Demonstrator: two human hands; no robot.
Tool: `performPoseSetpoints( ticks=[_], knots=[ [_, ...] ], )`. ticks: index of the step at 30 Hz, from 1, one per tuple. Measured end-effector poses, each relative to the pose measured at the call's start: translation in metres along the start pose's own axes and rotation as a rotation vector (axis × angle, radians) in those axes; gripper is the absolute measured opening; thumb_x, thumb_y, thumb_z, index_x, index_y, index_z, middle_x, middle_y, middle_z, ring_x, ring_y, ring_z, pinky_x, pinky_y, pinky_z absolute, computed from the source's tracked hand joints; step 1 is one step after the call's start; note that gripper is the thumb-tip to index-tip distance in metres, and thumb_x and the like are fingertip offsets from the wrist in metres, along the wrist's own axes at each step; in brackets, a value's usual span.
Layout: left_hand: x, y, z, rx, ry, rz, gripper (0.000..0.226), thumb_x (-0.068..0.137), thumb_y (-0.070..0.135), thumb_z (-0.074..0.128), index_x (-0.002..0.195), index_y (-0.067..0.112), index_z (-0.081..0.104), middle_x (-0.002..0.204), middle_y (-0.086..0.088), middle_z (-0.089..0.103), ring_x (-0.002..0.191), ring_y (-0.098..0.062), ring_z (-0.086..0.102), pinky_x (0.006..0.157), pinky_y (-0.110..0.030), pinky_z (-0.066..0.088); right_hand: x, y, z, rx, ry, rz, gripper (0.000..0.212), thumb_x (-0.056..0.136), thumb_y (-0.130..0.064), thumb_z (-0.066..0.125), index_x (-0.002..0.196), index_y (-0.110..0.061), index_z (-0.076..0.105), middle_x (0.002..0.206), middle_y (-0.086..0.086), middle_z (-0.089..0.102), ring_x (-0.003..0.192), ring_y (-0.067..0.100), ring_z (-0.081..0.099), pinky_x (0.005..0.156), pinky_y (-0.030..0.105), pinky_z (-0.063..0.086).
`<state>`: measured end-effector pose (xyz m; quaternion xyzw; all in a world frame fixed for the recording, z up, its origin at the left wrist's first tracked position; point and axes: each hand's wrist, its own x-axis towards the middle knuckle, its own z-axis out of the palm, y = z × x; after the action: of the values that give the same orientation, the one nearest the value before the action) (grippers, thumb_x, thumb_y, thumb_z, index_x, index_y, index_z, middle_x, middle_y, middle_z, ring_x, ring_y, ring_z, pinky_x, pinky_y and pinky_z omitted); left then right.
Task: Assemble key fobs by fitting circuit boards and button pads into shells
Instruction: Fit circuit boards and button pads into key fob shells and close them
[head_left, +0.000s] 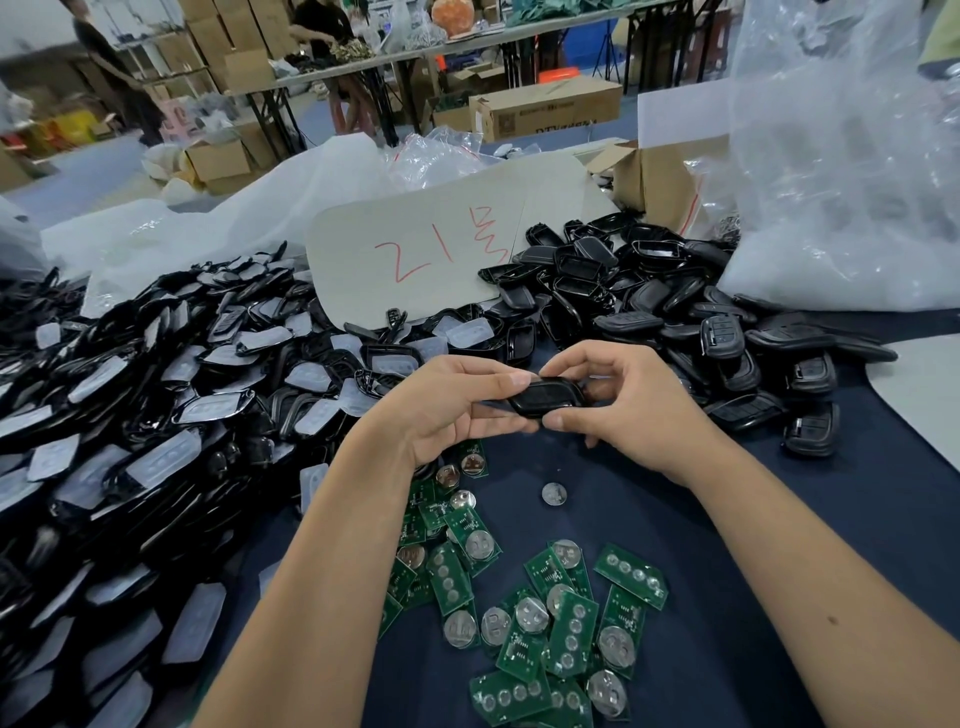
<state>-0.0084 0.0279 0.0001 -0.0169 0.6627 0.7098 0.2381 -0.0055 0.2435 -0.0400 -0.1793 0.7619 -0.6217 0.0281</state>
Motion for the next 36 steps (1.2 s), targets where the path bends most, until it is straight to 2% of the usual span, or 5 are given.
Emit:
performPoseSetpoints(
  ticks=[7, 12, 20, 27, 36],
  knots=[
    [0.0, -0.001, 0.0, 0.027, 0.016, 0.011, 0.02, 0.081, 0.011, 0.078, 0.1, 0.008, 0.082, 0.1, -0.023, 0.077, 0.08, -0.032, 0.078, 0.066, -0.023, 0.062, -0.001, -0.002, 0.0, 0.013, -0.014, 0.011, 0.038, 0.078, 0.001, 0.086, 0.097, -0.03, 0.074, 0.09, 0.007, 0.075, 0.068, 0.022, 0.072, 0.054, 0.025, 0.054],
    [0.003, -0.004, 0.0, 0.046, 0.039, 0.095, 0.014, 0.087, 0.002, 0.075, 0.096, 0.01, 0.083, 0.101, -0.021, 0.078, 0.087, -0.033, 0.078, 0.076, -0.029, 0.064, -0.001, -0.003, 0.002, 0.103, 0.083, -0.002, 0.009, 0.096, -0.014, 0.074, 0.101, -0.021, 0.078, 0.087, 0.014, 0.075, 0.07, 0.028, 0.072, 0.053, 0.027, 0.054],
    [0.007, -0.008, 0.006, 0.176, 0.16, 0.335, 0.018, 0.081, -0.002, 0.082, 0.098, 0.003, 0.077, 0.088, -0.017, 0.078, 0.081, -0.026, 0.077, 0.077, -0.026, 0.061, 0.0, 0.001, 0.003, 0.183, 0.188, -0.001, 0.022, 0.096, -0.007, 0.073, 0.094, -0.026, 0.082, 0.077, 0.008, 0.077, 0.07, 0.015, 0.073, 0.069, 0.02, 0.055],
    [0.011, -0.008, 0.007, 0.314, 0.248, 0.496, 0.02, 0.077, 0.0, 0.087, 0.086, 0.018, 0.081, 0.081, -0.006, 0.078, 0.077, -0.018, 0.072, 0.082, -0.034, 0.058, 0.001, 0.003, 0.002, 0.203, 0.218, -0.047, 0.021, 0.093, -0.009, 0.075, 0.1, -0.028, 0.081, 0.084, 0.01, 0.079, 0.079, 0.019, 0.075, 0.082, 0.025, 0.058],
    [0.014, -0.009, 0.01, 0.369, 0.282, 0.548, 0.019, 0.079, -0.002, 0.085, 0.087, 0.014, 0.08, 0.086, -0.026, 0.072, 0.076, -0.031, 0.066, 0.08, -0.051, 0.055, 0.0, 0.001, 0.004, 0.13, 0.266, -0.088, 0.024, 0.093, -0.005, 0.076, 0.096, -0.029, 0.079, 0.084, 0.008, 0.078, 0.085, 0.027, 0.076, 0.087, 0.037, 0.061]
  ],
)
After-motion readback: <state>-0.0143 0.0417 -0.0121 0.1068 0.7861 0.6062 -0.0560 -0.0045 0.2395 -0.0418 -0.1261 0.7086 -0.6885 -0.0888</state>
